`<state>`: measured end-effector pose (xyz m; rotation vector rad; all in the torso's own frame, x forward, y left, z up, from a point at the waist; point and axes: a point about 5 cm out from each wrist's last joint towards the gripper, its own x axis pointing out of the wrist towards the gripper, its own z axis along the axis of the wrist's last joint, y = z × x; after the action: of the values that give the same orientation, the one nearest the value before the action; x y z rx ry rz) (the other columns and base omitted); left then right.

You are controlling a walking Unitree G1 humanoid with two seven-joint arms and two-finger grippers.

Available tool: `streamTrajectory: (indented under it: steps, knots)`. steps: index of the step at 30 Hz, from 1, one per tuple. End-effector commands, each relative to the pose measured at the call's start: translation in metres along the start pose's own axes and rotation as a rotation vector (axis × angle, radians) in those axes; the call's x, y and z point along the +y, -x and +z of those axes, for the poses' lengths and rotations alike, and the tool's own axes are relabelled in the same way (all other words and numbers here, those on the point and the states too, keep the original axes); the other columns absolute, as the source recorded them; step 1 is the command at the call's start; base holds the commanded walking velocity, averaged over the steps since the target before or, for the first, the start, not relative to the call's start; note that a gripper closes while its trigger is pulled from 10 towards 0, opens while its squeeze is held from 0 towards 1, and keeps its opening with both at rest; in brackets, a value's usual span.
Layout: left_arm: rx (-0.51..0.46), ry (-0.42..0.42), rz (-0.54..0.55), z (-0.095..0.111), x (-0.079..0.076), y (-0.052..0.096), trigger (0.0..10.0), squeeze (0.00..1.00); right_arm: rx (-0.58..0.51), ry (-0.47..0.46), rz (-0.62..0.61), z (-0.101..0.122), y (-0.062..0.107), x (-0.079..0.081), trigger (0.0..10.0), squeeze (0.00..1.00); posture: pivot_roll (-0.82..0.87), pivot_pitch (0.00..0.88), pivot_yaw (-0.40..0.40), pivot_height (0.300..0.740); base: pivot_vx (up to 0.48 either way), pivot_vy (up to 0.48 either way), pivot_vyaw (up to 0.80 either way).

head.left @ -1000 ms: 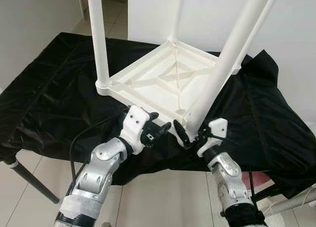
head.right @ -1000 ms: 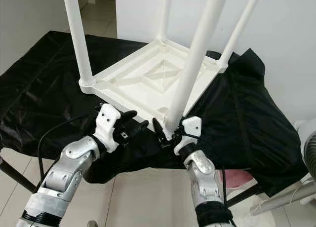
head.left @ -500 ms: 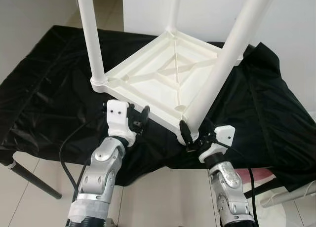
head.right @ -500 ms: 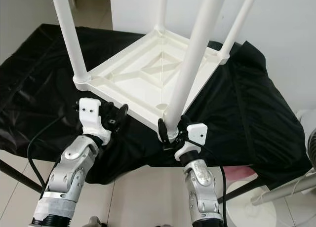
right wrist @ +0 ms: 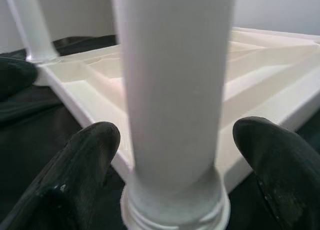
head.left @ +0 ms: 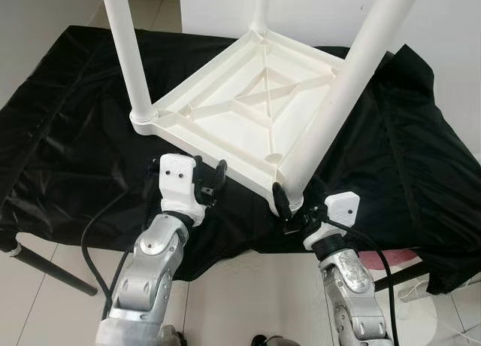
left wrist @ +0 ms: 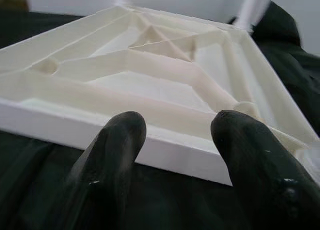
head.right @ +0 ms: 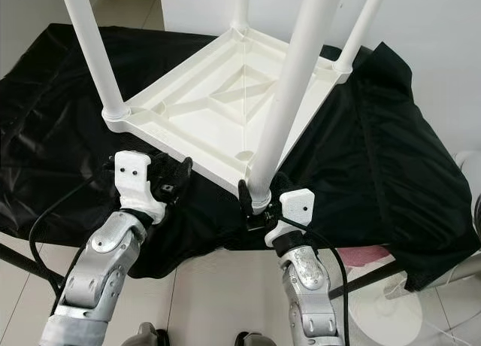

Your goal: Building children table

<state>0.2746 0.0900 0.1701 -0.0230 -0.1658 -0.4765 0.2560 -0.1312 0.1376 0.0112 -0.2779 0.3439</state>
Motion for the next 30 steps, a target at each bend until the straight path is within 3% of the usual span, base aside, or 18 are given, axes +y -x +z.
streamTrajectory:
  steps: [1,7,12,16,24,25,26,27,30]
  knots:
    - [0.058,-0.018,-0.270,-0.010,-0.018,0.003,10.0,0.00,0.019,-0.015,0.026,-0.003,0.000,-0.003,10.0,0.00,-0.04,0.147,-0.028,0.740,0.000,0.000,0.00]
    - [0.058,-0.067,-0.403,-0.010,-0.031,0.006,10.0,0.00,0.037,0.038,0.123,0.000,-0.006,-0.015,10.0,0.00,-0.04,0.130,-0.031,0.740,0.000,0.000,0.00]
    - [0.142,-0.114,-0.589,-0.022,-0.042,0.013,10.0,0.00,0.098,0.092,0.296,0.001,-0.021,-0.037,10.0,0.00,-0.02,0.100,-0.044,0.740,0.000,0.000,0.00]
    - [0.171,-0.099,-0.666,-0.024,-0.045,0.019,10.0,0.00,0.132,0.113,0.353,-0.001,-0.030,-0.047,10.0,0.00,-0.02,0.088,-0.040,0.740,0.000,0.000,0.00]
    - [0.179,-0.064,-0.689,-0.019,-0.039,0.019,10.0,0.00,0.161,0.133,0.471,-0.004,-0.051,-0.045,10.0,0.00,0.01,0.067,-0.058,0.740,0.000,0.000,0.00]
    - [0.182,-0.048,-0.684,-0.018,-0.037,0.018,10.0,0.00,0.163,0.129,0.484,-0.006,-0.055,-0.044,8.9,0.00,0.02,0.063,-0.059,0.740,0.000,0.000,0.00]
    - [0.186,-0.036,-0.680,-0.017,-0.036,0.017,10.0,0.00,0.166,0.128,0.493,-0.007,-0.057,-0.043,8.9,0.00,0.02,0.062,-0.061,0.740,0.000,0.000,0.00]
    - [0.188,-0.028,-0.678,-0.017,-0.035,0.017,10.0,0.00,0.167,0.128,0.497,-0.008,-0.059,-0.043,3.6,0.00,0.02,0.062,-0.061,0.740,0.000,0.000,0.00]
    - [0.172,-0.059,-0.684,-0.016,-0.032,0.015,10.0,0.00,0.168,0.123,0.495,-0.009,-0.061,-0.045,3.6,0.00,0.03,0.057,-0.063,0.740,0.000,0.000,0.00]
